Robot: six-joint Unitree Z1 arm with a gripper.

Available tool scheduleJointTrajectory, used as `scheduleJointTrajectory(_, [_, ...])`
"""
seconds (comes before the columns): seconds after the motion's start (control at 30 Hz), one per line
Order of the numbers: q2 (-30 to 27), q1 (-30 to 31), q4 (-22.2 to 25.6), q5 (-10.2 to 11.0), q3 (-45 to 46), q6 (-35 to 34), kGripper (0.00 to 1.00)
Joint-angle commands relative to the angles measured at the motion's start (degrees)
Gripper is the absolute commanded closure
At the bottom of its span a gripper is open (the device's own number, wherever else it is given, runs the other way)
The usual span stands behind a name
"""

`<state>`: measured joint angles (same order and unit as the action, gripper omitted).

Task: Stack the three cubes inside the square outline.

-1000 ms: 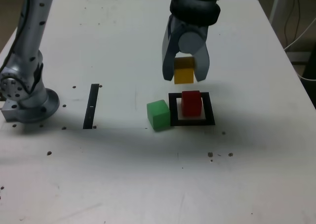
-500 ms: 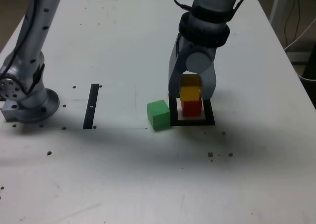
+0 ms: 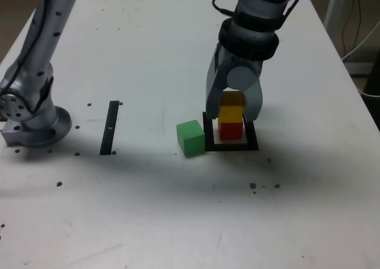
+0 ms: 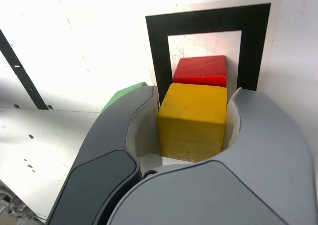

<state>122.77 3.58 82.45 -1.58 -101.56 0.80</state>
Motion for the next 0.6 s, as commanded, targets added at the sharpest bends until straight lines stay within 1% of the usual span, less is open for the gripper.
scheduleJointTrajectory(0.0, [0.39,-0.18,-0.44,-0.01,0.20,0.25,0.58])
scheduleJointTrajectory(0.07, [0.53,-0.36,-0.99,-0.15,0.42,0.63,0.48])
scheduleJointTrajectory(0.1, [0.59,-0.45,-1.30,-0.22,0.52,0.87,0.40])
scheduleJointTrajectory(0.13, [0.66,-0.55,-1.66,-0.31,0.65,1.16,0.29])
scheduleJointTrajectory(0.17, [0.70,-0.63,-1.89,-0.37,0.75,1.36,0.21])
scheduleJointTrajectory(0.23, [0.73,-0.75,-2.23,-0.43,0.95,1.62,0.09])
scheduleJointTrajectory(0.27, [0.73,-0.80,-2.32,-0.44,1.05,1.65,0.06])
scheduleJointTrajectory(0.33, [0.69,-0.88,-2.40,-0.46,1.22,1.66,0.03])
scheduleJointTrajectory(0.57, [0.20,-0.95,-2.58,-0.49,1.82,1.66,0.01])
